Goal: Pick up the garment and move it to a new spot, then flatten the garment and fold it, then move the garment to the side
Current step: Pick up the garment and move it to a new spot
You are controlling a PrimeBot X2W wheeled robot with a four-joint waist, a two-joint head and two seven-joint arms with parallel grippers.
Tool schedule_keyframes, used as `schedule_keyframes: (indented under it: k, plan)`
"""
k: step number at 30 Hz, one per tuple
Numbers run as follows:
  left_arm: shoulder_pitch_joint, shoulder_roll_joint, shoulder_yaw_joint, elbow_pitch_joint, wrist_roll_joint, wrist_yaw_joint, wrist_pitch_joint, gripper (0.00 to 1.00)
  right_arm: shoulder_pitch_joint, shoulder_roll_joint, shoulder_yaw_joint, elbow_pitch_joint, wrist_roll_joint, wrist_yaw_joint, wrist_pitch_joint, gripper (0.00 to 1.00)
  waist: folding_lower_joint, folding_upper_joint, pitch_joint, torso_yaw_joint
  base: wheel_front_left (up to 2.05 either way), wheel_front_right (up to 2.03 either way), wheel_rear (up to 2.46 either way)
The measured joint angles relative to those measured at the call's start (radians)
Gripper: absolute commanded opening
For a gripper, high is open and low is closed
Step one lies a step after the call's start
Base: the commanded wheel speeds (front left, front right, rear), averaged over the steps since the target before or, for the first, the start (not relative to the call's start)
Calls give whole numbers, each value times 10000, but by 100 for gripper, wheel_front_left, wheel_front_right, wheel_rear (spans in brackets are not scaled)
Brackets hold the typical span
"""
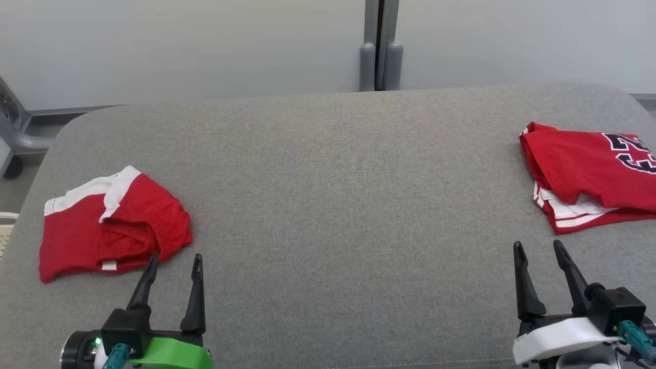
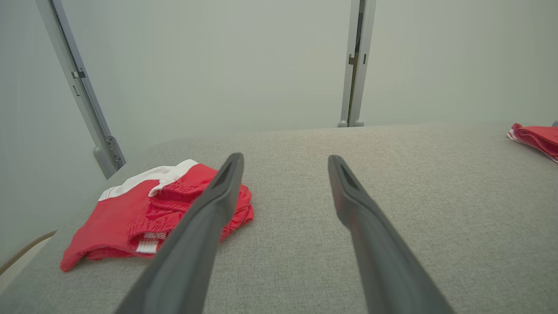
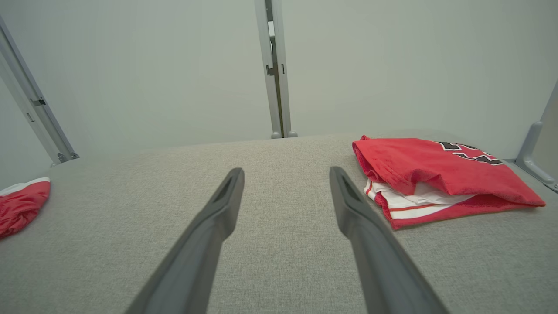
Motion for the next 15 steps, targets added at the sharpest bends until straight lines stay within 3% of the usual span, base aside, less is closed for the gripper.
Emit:
schedule_keyframes:
  k: [8, 15]
  plan:
    - [-77, -86, 13, 84, 13, -27, -2, 100, 18, -21, -54, -67, -25, 0, 0, 100, 0, 0, -30, 478, 0, 0, 0]
    - [-165, -98, 102, 104, 25, 23, 0, 100, 75, 2, 159, -245, -6, 0, 0, 100, 0, 0, -39, 1372, 0, 0, 0]
